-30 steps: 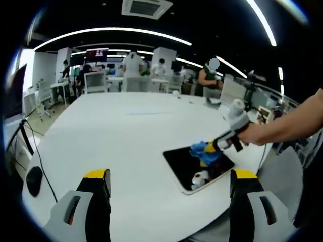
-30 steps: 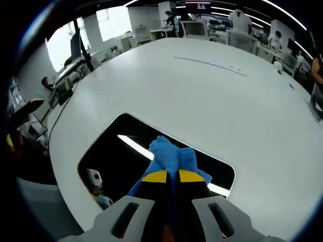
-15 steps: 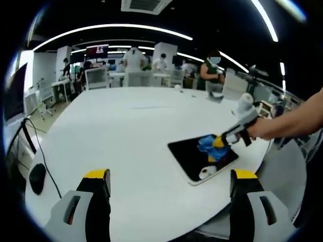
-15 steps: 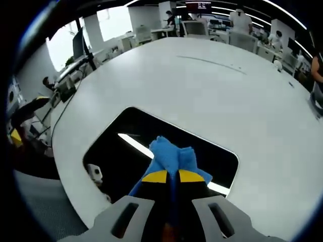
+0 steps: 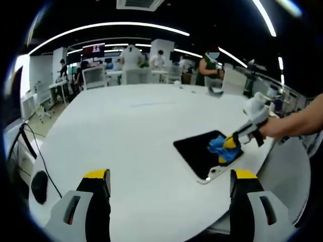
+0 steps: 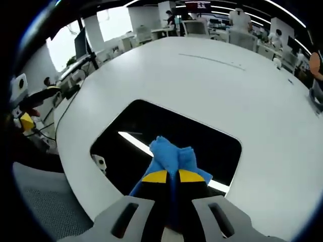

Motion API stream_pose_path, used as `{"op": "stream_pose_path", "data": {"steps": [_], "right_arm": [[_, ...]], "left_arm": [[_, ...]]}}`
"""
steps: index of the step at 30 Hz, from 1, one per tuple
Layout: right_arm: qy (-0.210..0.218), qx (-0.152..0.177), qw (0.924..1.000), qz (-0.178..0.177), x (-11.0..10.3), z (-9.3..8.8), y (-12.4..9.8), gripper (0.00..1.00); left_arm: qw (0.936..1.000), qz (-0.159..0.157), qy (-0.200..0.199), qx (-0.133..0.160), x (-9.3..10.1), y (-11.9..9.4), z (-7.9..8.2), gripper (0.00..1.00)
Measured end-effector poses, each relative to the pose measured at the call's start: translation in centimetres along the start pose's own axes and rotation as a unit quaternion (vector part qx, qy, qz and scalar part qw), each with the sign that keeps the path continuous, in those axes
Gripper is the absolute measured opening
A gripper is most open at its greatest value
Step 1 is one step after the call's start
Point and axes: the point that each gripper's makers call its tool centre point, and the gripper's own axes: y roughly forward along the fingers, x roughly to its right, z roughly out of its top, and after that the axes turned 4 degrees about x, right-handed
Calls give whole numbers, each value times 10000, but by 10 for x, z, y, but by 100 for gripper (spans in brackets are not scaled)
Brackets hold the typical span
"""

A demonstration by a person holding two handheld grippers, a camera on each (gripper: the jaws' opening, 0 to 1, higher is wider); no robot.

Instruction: Wipe the mirror surface with the cleaning cloth until all visible marks leave the cleaned area.

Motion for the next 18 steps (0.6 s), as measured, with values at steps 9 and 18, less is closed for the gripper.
{"op": "stream_pose_path", "data": {"steps": [9, 18], "right_arm": [[-72, 61, 10000, 29, -7, -9, -7, 0], [69, 116, 9999, 45, -9, -12, -10, 0]], "left_arm": [[9997, -79, 140, -203, 3, 6, -8, 99], [9998, -92, 38, -170, 4, 9, -6, 99]]}}
